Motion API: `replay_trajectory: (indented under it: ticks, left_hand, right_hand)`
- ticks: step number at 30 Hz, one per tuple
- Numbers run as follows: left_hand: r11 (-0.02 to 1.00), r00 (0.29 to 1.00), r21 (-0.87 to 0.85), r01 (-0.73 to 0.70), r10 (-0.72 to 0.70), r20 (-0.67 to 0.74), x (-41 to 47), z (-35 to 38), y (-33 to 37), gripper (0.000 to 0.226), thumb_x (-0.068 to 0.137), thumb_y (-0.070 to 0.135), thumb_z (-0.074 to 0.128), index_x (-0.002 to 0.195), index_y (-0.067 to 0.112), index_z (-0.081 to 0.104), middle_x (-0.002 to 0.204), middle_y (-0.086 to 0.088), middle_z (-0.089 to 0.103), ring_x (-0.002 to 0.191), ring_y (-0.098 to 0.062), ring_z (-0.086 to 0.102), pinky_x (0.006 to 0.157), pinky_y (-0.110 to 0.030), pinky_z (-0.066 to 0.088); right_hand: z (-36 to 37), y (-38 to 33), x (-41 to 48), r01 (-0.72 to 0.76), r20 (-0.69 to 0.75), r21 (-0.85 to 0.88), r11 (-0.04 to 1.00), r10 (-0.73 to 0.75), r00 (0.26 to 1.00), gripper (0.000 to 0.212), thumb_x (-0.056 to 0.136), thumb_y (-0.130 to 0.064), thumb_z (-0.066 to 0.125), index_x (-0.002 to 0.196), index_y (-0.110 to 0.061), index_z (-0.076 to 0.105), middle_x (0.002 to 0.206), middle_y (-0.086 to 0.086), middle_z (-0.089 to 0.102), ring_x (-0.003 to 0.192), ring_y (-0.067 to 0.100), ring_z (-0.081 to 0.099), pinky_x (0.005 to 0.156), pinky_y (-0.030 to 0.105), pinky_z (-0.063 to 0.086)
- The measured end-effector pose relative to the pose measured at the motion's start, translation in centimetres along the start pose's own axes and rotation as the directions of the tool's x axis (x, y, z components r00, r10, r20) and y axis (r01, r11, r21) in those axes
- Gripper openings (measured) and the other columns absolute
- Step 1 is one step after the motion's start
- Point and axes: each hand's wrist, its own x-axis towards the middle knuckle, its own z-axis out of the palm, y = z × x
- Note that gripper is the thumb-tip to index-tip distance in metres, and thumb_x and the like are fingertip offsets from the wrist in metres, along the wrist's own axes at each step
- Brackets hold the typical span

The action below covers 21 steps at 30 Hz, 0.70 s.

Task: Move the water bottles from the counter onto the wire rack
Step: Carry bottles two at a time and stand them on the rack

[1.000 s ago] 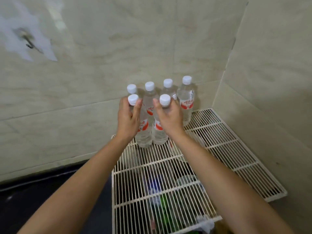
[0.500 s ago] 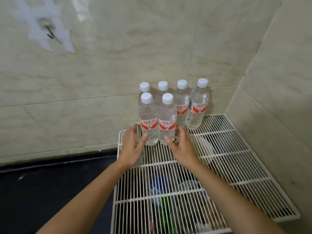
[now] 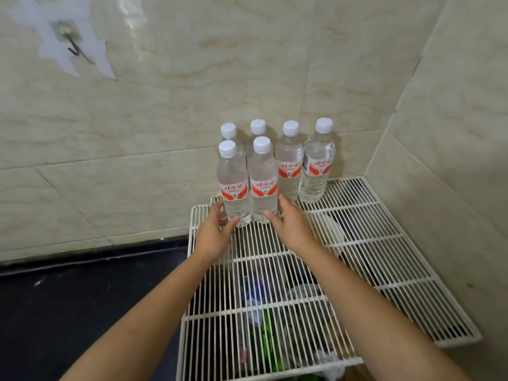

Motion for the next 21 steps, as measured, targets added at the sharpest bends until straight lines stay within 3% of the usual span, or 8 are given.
replay_trajectory:
  ticks: [2, 4, 7, 10, 13, 16, 21]
  left_hand:
    - [0.999, 0.999, 0.037, -0.030, 0.029, 0.018, -0.9, -0.7, 0.0, 0.064, 0.098, 0.035, 0.060, 0.154, 0.027, 0.031, 0.151, -0.004, 0.050, 0.136, -0.022, 0.051, 0.108, -0.047, 0.046]
    - [0.982, 0.996, 0.169, -0.086, 0.090, -0.017, -2.2, -1.8, -0.4, 0.063, 0.099, 0.045, 0.055, 0.155, 0.026, 0.031, 0.155, -0.002, 0.045, 0.141, -0.022, 0.044, 0.110, -0.049, 0.044]
    - [0.896, 0.972, 0.413, -0.161, 0.218, -0.094, -4.6, -4.3, -1.5, 0.062, 0.102, 0.052, 0.043, 0.154, 0.019, 0.035, 0.157, -0.007, 0.041, 0.147, -0.025, 0.035, 0.119, -0.047, 0.032]
    - [0.834, 0.951, 0.541, -0.107, 0.245, -0.189, -7.2, -7.6, -2.4, 0.069, 0.101, 0.059, 0.030, 0.153, 0.015, 0.037, 0.160, -0.012, 0.036, 0.150, -0.028, 0.029, 0.121, -0.047, 0.026]
    - [0.794, 0.918, 0.608, -0.006, 0.246, -0.311, -10.4, -11.3, -3.4, 0.070, 0.100, 0.057, 0.027, 0.153, 0.013, 0.037, 0.160, -0.014, 0.035, 0.150, -0.030, 0.030, 0.120, -0.047, 0.026]
    - [0.757, 0.876, 0.645, 0.109, 0.233, -0.422, -14.1, -14.8, -4.9, 0.067, 0.101, 0.053, 0.030, 0.150, 0.009, 0.041, 0.158, -0.016, 0.038, 0.148, -0.032, 0.032, 0.120, -0.049, 0.029]
    - [0.703, 0.827, 0.671, 0.237, 0.216, -0.519, -20.4, -20.6, -8.6, 0.062, 0.101, 0.047, 0.038, 0.147, 0.007, 0.045, 0.158, -0.021, 0.036, 0.146, -0.039, 0.034, 0.115, -0.055, 0.034]
  right_hand:
    - [0.0, 0.0, -0.5, -0.026, -0.009, -0.024, 0.999, 0.025, 1.000, 0.075, 0.096, -0.038, 0.065, 0.159, -0.026, 0.026, 0.160, 0.003, 0.038, 0.145, 0.023, 0.040, 0.117, 0.049, 0.037]
    - [0.2, -0.1, -1.4, -0.042, -0.105, -0.077, 0.996, 0.034, 0.994, 0.072, 0.095, -0.038, 0.065, 0.155, -0.020, 0.029, 0.156, 0.006, 0.037, 0.138, 0.024, 0.045, 0.110, 0.045, 0.044]
    - [1.1, -1.5, -2.8, 0.074, -0.278, -0.073, 0.995, -0.092, 0.956, 0.042, 0.097, -0.043, 0.058, 0.128, -0.017, 0.047, 0.121, 0.001, 0.051, 0.100, 0.015, 0.056, 0.083, 0.038, 0.056]
    - [3.1, -4.0, -3.5, 0.294, -0.264, -0.138, 0.946, -0.322, 0.909, 0.030, 0.099, -0.045, 0.051, 0.108, -0.016, 0.054, 0.105, -0.001, 0.053, 0.090, 0.014, 0.055, 0.071, 0.033, 0.052]
    - [6.5, -7.4, -4.8, 0.522, -0.135, -0.155, 0.839, -0.541, 0.830, 0.029, 0.101, -0.038, 0.054, 0.116, -0.014, 0.059, 0.113, 0.003, 0.057, 0.100, 0.016, 0.056, 0.083, 0.036, 0.053]
    - [11.0, -10.2, -6.8, 0.622, 0.009, -0.173, 0.763, -0.631, 0.776, 0.046, 0.102, -0.041, 0.049, 0.137, -0.013, 0.054, 0.145, 0.013, 0.049, 0.135, 0.028, 0.045, 0.114, 0.045, 0.040]
    - [16.5, -13.5, -10.7, 0.718, 0.161, -0.183, 0.671, -0.701, 0.695, 0.058, 0.104, -0.046, 0.043, 0.152, -0.014, 0.041, 0.165, 0.016, 0.025, 0.154, 0.031, 0.021, 0.124, 0.051, 0.020]
